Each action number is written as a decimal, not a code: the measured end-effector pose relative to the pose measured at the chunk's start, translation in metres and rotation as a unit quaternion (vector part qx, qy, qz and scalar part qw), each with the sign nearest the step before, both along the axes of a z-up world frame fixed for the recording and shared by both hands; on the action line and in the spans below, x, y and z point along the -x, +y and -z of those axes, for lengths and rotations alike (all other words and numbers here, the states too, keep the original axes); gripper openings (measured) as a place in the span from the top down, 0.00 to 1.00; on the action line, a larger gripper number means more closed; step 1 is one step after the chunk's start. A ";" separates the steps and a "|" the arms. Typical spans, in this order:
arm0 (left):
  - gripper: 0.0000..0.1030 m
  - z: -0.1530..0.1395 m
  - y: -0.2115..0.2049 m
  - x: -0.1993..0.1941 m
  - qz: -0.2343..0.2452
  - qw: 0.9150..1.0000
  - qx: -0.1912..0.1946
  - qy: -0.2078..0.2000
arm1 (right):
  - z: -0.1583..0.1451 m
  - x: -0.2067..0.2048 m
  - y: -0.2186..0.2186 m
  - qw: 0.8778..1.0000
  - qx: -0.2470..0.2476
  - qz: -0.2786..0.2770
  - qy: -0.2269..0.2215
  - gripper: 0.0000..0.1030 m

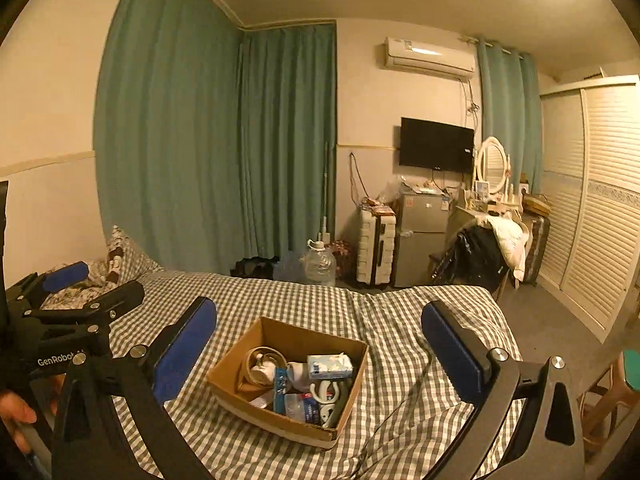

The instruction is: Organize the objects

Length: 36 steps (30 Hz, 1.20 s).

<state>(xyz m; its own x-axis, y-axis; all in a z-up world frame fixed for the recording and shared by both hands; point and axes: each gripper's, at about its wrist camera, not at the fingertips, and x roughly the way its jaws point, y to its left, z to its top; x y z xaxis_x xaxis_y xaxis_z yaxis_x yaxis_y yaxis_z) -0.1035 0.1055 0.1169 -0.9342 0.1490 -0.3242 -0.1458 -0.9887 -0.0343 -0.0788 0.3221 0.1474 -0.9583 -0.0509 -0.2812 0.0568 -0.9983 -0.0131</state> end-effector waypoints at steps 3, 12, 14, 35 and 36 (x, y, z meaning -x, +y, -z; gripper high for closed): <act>0.00 0.014 -0.009 -0.009 -0.026 1.000 -0.005 0.011 | 0.014 -0.008 -0.002 1.000 0.006 -0.001 -0.005 0.00; 0.00 0.084 -0.032 -0.004 -0.083 0.996 -0.010 -0.030 | 0.104 0.011 -0.006 0.999 -0.014 0.018 -0.025 0.00; 0.00 0.088 -0.037 0.000 -0.091 0.995 -0.020 -0.037 | 0.108 0.015 -0.006 0.999 -0.025 0.026 -0.027 0.00; 0.00 0.087 -0.033 -0.008 -0.082 0.996 0.002 -0.031 | 0.109 0.012 -0.006 0.999 0.003 0.007 -0.034 0.00; 0.00 0.087 -0.033 -0.007 -0.082 0.996 0.003 -0.031 | 0.109 0.012 -0.006 0.999 0.004 0.006 -0.034 0.00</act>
